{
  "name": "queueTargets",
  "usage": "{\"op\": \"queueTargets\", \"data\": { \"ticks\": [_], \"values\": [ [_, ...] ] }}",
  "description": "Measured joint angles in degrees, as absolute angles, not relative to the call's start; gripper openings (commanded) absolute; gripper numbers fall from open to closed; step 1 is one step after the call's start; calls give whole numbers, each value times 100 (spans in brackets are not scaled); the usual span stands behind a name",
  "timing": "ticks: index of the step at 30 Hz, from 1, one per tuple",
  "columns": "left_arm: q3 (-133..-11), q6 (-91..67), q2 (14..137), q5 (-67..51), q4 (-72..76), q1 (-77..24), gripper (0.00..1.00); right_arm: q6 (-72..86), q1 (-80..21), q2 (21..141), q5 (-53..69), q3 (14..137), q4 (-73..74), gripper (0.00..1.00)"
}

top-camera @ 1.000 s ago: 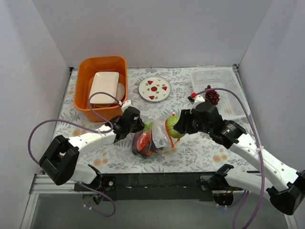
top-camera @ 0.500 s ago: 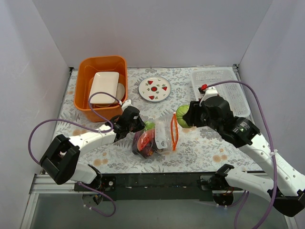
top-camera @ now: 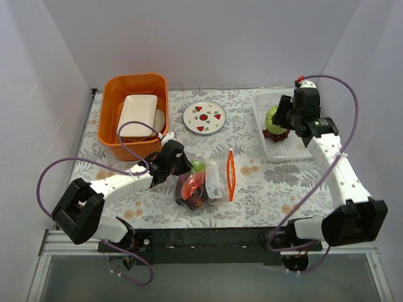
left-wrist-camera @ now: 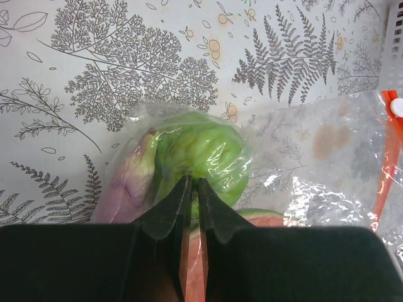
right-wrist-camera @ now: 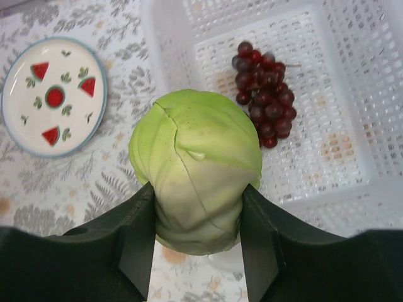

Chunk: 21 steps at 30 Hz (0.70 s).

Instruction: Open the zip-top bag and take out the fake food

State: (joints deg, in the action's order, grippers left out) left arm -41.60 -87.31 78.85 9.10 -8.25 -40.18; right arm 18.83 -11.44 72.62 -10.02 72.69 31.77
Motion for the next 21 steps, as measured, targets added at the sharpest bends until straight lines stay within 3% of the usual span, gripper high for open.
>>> {"op": "queueTargets", "data": {
  "ticks": [3, 5, 8, 11, 14, 21],
  "values": [
    [-4160, -8713, 7861, 829, -869, -4018, 8, 1879, -760, 8121, -908, 7738, 2790, 29],
    [-4160, -8700, 7841, 781, -902, -4018, 8, 1883, -635, 8707, -875, 8095, 2580, 37],
    [-4160, -8674, 7819, 707, -954, -4018, 8, 1892, -506, 9474, -832, 8571, 2392, 68],
    [-4163, -8635, 7800, 650, -1004, -4018, 8, 1907, -449, 10116, -797, 9017, 2401, 83],
    [-4163, -8602, 7780, 600, -1048, -4021, 8, 1848, -432, 10499, -770, 9327, 2504, 90],
    [-4121, -8571, 7712, 489, -1129, -4021, 9, 1669, -414, 10643, -720, 10029, 3079, 93]
  ]
}}
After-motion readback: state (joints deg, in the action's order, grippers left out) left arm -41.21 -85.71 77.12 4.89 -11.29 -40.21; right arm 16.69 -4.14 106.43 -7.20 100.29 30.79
